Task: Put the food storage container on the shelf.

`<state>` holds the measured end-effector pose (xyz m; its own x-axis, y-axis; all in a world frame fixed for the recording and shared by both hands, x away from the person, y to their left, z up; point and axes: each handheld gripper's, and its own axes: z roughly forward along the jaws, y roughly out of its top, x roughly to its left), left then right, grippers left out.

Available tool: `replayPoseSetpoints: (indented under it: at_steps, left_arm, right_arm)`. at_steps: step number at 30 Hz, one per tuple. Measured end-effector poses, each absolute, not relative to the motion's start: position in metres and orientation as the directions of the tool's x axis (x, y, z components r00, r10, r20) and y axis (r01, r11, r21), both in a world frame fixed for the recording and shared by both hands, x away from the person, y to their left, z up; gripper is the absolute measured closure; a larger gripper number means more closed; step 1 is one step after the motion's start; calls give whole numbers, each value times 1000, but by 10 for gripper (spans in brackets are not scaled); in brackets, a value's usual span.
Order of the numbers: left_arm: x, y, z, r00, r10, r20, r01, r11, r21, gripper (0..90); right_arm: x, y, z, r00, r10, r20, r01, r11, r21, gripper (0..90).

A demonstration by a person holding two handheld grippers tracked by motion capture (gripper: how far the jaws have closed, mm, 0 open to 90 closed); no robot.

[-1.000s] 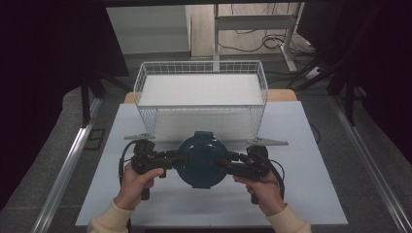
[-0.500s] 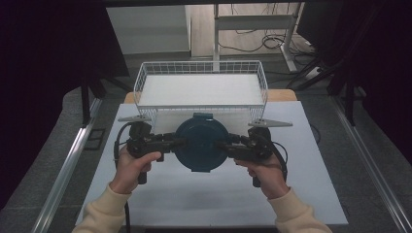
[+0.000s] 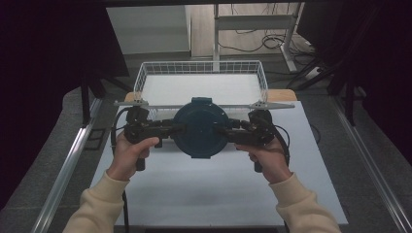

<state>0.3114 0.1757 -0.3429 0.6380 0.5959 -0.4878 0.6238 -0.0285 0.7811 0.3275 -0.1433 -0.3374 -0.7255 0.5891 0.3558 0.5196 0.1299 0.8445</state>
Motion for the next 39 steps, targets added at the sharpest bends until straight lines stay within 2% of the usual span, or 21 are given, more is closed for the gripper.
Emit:
replayPoseSetpoints:
  at_steps: [17, 29, 39]
  left_arm:
    - [327, 174, -310, 653, 607, -453, 592, -36, 805, 423]
    - [352, 178, -289, 671, 602, -432, 568, -44, 822, 425]
    - [381, 185, -285, 659, 589, -467, 586, -13, 810, 425]
  right_arm:
    - [347, -145, -307, -745, 579, 331, 490, 139, 860, 373]
    - [372, -141, -279, -764, 576, 290, 456, 166, 874, 374]
    - [399, -135, -267, -759, 583, 290, 467, 177, 866, 373]
